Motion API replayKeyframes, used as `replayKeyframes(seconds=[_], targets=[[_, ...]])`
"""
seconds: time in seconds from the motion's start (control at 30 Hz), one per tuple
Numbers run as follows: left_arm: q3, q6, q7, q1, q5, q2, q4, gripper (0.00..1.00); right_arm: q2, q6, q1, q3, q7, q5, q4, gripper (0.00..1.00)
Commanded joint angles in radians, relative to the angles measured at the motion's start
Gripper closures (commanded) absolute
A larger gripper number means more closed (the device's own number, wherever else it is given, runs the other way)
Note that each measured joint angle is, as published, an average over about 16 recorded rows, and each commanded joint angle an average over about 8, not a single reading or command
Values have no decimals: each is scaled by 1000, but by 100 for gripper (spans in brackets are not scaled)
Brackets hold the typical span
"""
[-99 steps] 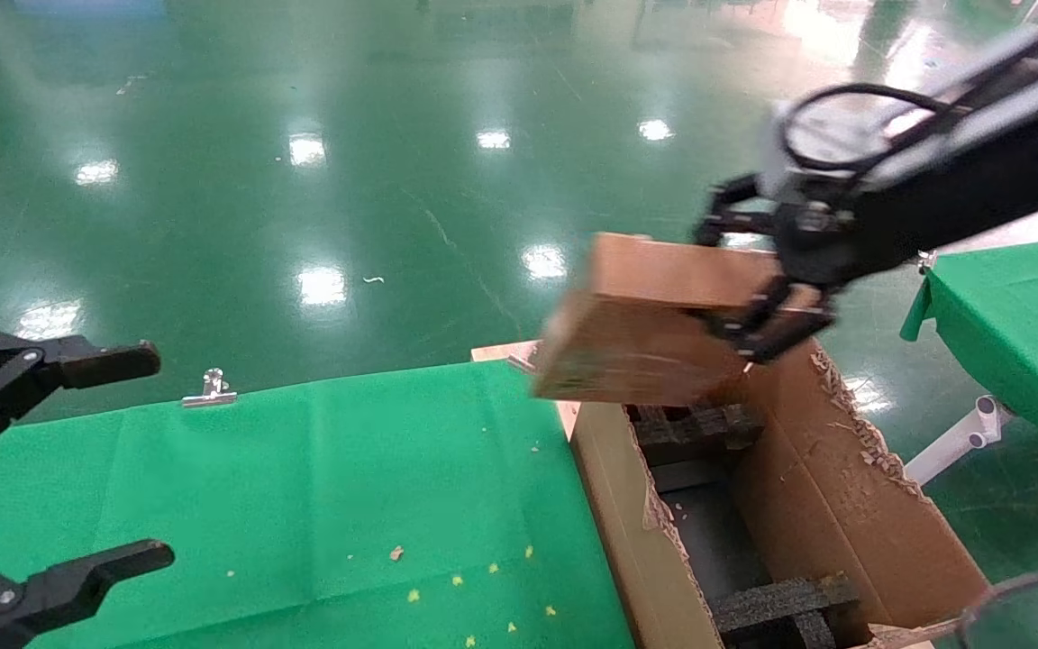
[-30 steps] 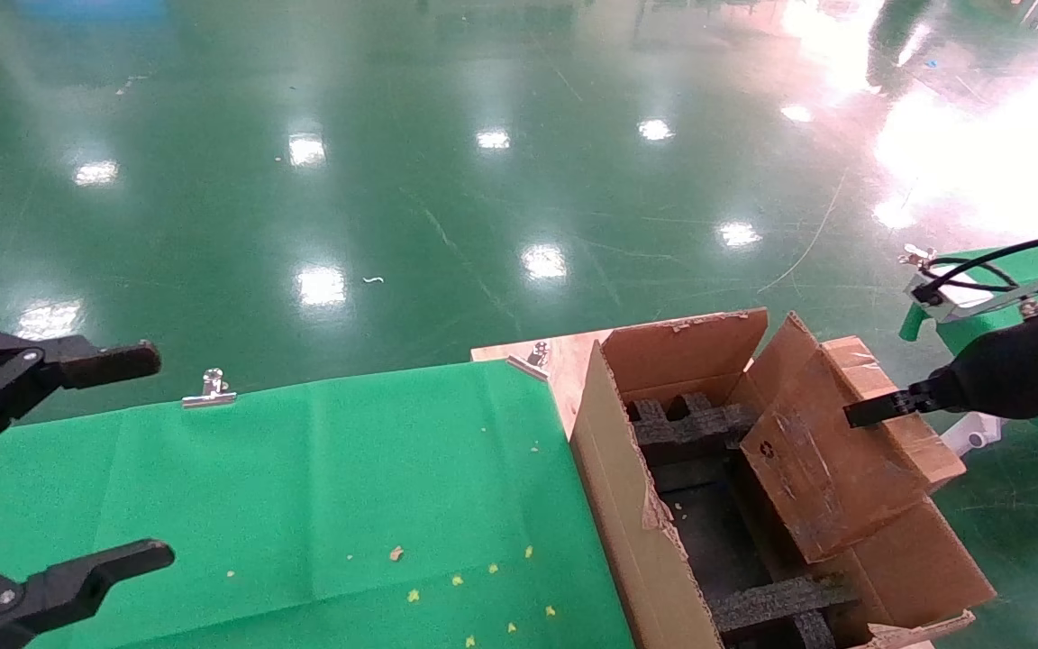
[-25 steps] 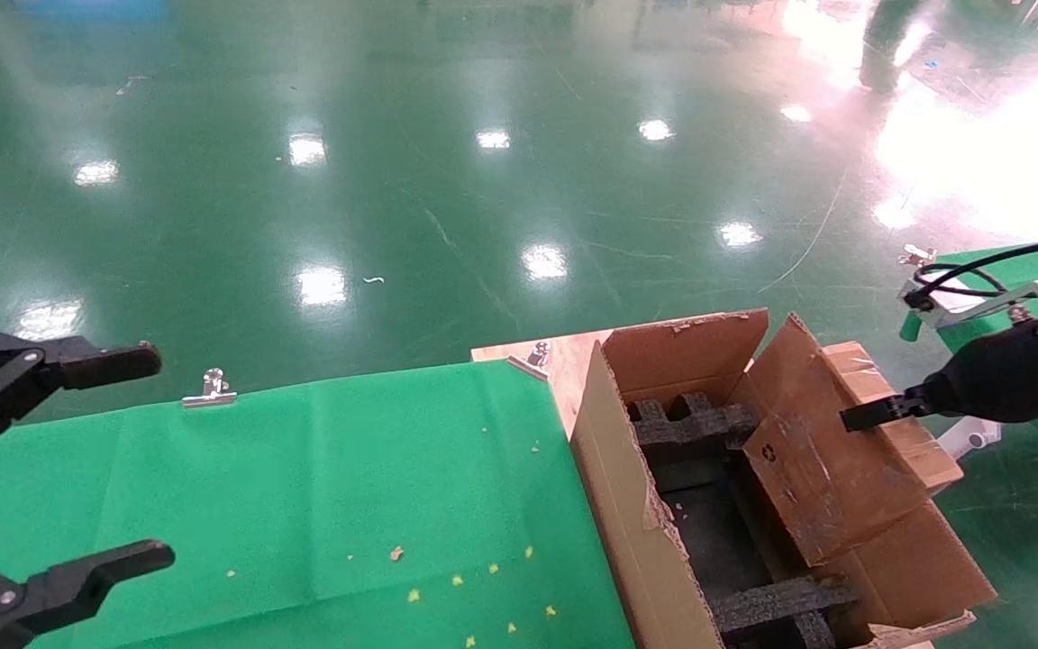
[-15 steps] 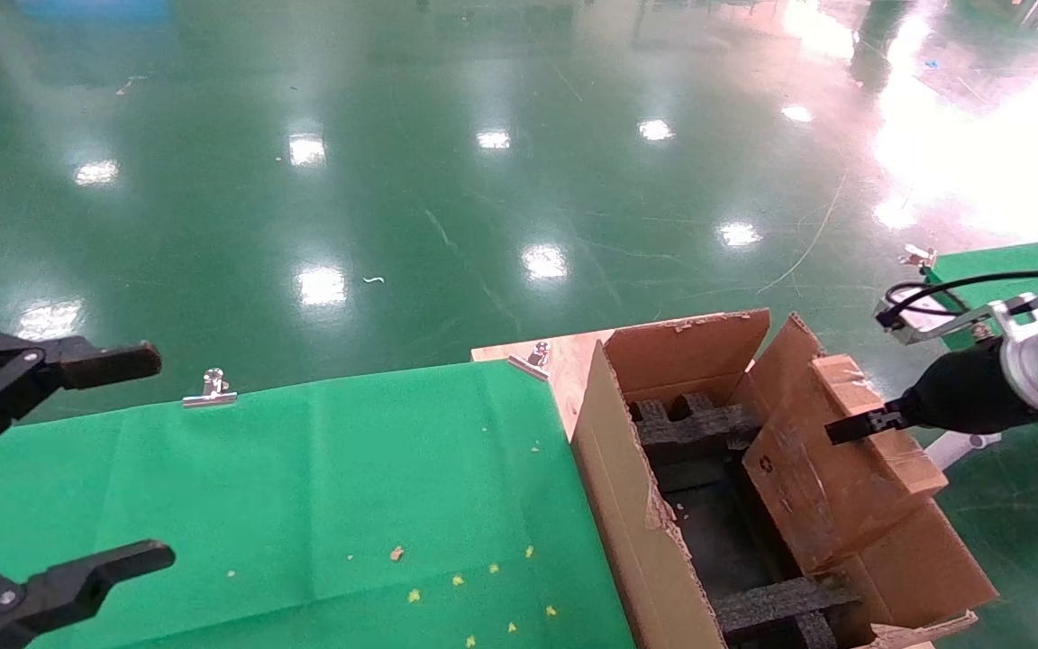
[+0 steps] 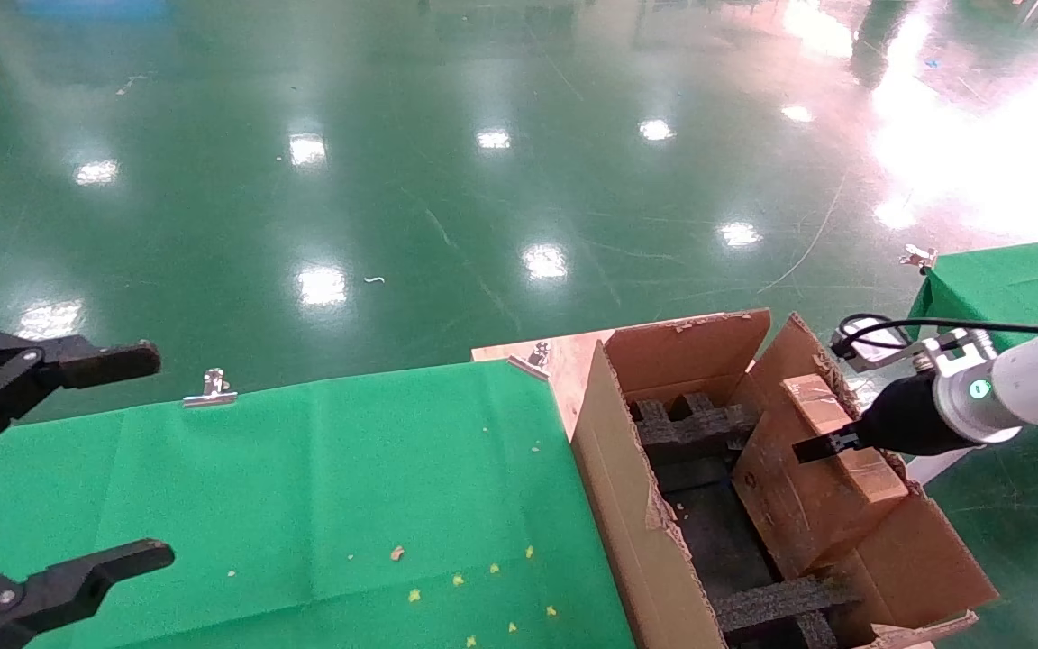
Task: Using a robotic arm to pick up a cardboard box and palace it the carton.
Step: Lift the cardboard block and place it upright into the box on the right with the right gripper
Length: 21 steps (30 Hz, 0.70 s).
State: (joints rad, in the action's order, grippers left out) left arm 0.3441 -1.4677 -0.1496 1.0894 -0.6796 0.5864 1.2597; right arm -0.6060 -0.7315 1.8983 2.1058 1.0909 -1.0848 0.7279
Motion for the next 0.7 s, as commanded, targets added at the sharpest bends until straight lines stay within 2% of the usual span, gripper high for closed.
replayKeyframes(seconds=[0.03,0.7], targets=[[0,0,0,0,0,0,0,0,-6,15,-20,-3,-6,8,-6,100],[0,0,0,0,0,0,0,0,-62,29,-157,-40,-84,97,-96,100]])
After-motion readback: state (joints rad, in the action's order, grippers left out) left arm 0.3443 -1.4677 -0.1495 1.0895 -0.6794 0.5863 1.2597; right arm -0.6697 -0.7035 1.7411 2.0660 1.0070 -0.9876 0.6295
